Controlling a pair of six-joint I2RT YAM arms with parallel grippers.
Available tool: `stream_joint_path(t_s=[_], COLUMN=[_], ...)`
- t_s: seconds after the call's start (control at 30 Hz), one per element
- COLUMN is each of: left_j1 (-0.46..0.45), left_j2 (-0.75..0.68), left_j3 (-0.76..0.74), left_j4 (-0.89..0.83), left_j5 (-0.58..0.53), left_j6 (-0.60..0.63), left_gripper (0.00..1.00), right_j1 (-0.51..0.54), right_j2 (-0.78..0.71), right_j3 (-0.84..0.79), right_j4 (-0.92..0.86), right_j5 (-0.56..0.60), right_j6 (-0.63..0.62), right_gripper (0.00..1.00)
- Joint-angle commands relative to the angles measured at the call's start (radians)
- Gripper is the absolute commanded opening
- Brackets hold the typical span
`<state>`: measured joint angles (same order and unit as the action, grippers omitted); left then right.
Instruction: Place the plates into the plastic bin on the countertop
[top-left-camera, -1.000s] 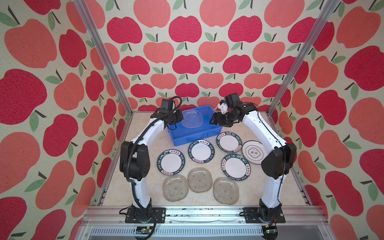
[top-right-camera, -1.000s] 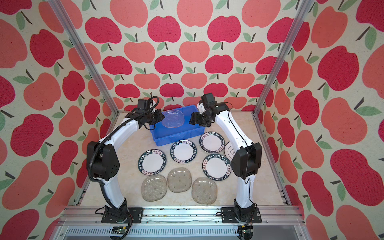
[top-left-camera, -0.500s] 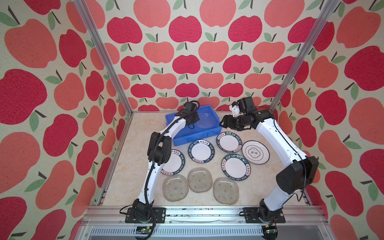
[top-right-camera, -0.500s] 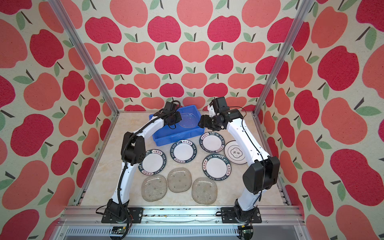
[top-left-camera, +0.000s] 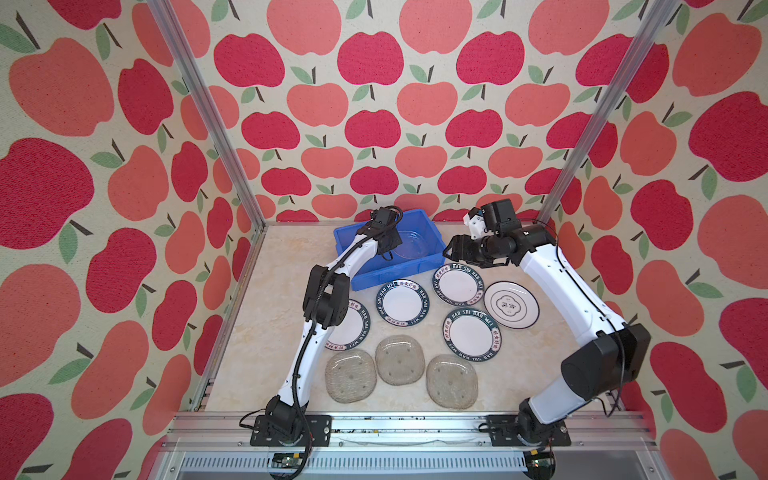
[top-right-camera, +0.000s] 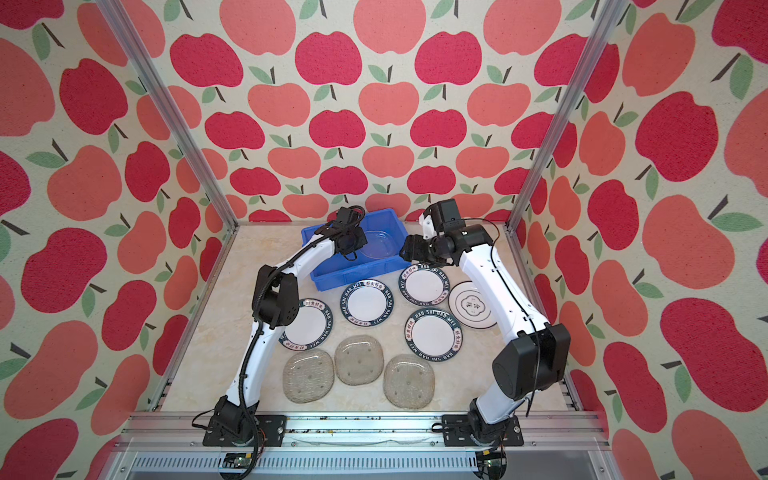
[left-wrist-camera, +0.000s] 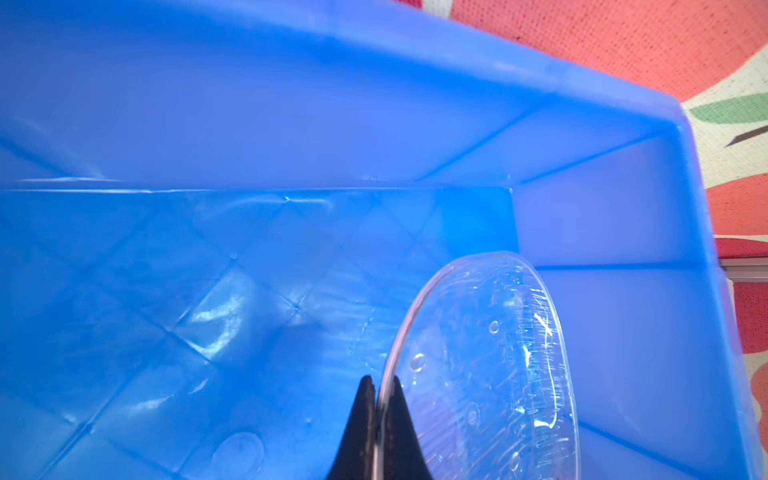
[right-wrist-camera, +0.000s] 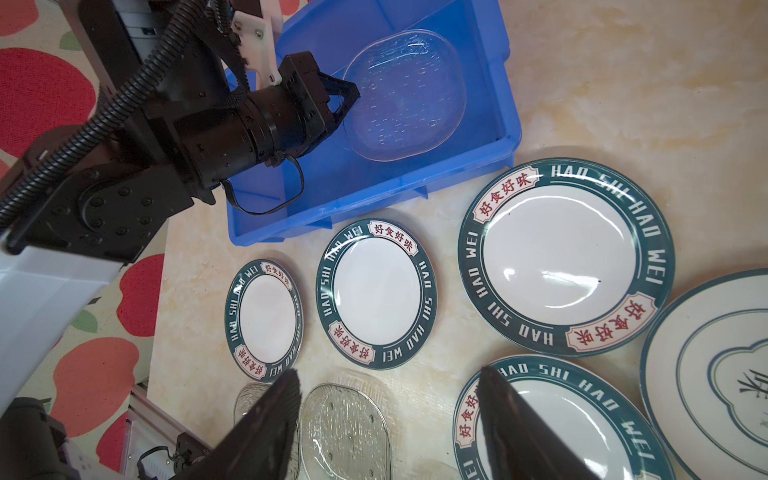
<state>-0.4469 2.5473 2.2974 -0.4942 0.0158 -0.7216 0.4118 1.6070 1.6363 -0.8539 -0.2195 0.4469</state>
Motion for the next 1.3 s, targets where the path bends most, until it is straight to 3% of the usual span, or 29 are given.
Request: stream_joint_path(t_s=[0.0,0.1,0.2,0.57,0.77,1.0,1.17,1.27], left_j1=[0.005,0.012,0.020,0.037,0.032,0.033,0.030,0.030], left_j2=[0.026,0.038,0.052,0.057,-0.062,-0.247,-0.467,-0.665], left_j3=[0.021,0.032,0.042,0.044,0.011,0.025,-0.195,-0.459], left_j4=[-0.023,-0.024,-0.027,-0.031,0.007,-0.098,-0.182,-0.128], left_j5=[0.025,0.045,0.063,0.100,0.066,0.071,0.126,0.140], left_j6=[-0.019,-0.025,-0.029,-0.027,0.066,0.188,0.255,0.260], left_gripper=[0.00,0.16,0.26,0.42,0.66,0.69,0.92,0.94], right_j1=[-0.004,-0.004,-0.005,0.001,0.012,0.010,0.008,0.013], right_j2=[-0.029,-0.025,-0.018,0.002,-0.001,-0.058,-0.100,-0.088], right_j3=[-0.021,-0.027,-0.035,-0.045,-0.040,-0.170,-0.355,-0.446], right_j4=[0.020,0.027,0.032,0.054,0.081,0.178,0.290,0.356], right_j5=[-0.013,-0.023,-0.026,-0.034,-0.034,-0.079,-0.156,-0.206], right_j6=[-0.005,0.000,0.003,0.006,-0.032,-0.045,-0.038,-0.029], right_gripper=[0.71,0.70,0.70,0.70,0.68,0.64,0.64,0.61])
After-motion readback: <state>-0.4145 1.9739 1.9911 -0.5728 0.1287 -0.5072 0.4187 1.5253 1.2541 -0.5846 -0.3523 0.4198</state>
